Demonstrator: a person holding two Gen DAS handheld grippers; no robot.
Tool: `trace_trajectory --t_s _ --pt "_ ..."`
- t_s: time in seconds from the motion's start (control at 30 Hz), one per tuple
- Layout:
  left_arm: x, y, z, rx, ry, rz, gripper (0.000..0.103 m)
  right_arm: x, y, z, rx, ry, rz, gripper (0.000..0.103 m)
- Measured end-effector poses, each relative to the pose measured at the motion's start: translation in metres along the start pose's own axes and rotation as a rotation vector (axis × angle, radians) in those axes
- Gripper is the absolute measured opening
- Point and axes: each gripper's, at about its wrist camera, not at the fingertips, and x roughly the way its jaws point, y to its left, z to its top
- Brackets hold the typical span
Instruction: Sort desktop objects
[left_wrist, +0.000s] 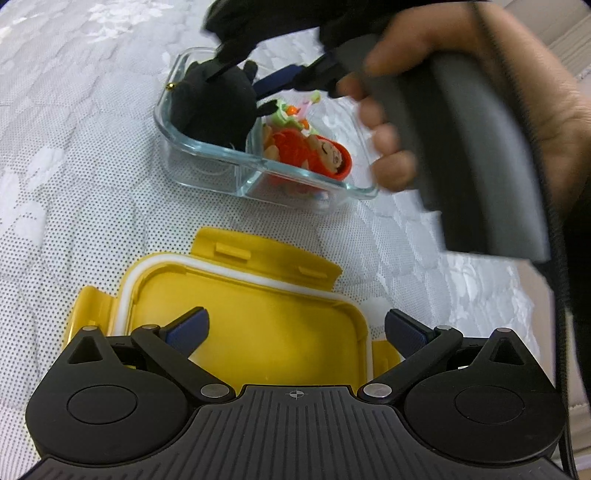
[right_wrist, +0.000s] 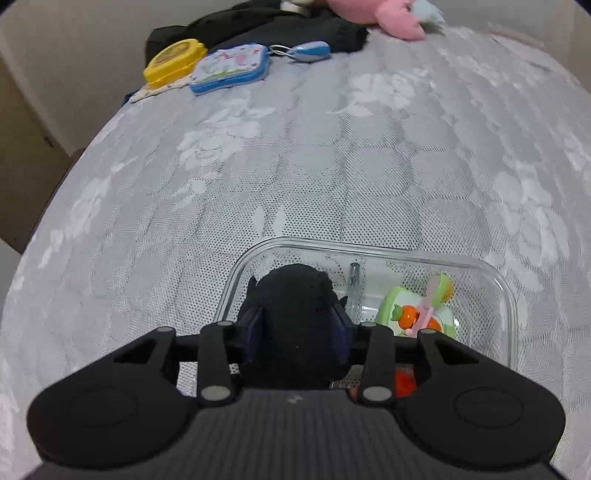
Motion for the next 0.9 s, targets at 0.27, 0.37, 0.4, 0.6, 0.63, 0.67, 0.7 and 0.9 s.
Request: trace_trajectory --t_s 0.27,0.37,0.4,0.6,0.63,0.67,0.7,0.9 --pt "-0.008 0.012 0.005 -0.064 -0.064 -0.071 0.103 -0.102 -0.054 -0.035 0.164 -0.117 0.046 0.033" --pt "-0.020 -0.002 0.002 -0.002 -0.102 -0.011 0.103 -0.141 -0.074 -0.075 0.166 -0.185 0.006 0.044" --pt "-0.026 -0.009 0.001 0.025 -0.114 0.016 0.103 -0.152 -0.081 -0.089 0.183 -0.212 -0.002 0.046" --pt "-0.060 -0.049 -0.006 0.190 -0.192 0.180 0.103 -0.179 -0.125 -0.170 0.383 -0.320 0.044 0.080" --pt "-0.066 -0.056 -0.008 0.217 -0.204 0.207 0.103 -0.174 -0.129 -0.180 0.398 -0.321 0.046 0.083" --pt "-0.072 -0.063 -0.009 0.245 -0.217 0.235 0.103 -0.168 -0.132 -0.189 0.409 -0.318 0.045 0.083" --pt "-0.077 -0.070 -0.010 0.272 -0.230 0.262 0.103 -0.161 -0.133 -0.197 0.417 -0.304 0.040 0.083" --pt "-0.114 -0.097 -0.011 0.295 -0.257 0.373 0.103 -0.139 -0.123 -0.214 0.323 -0.233 0.103 0.083"
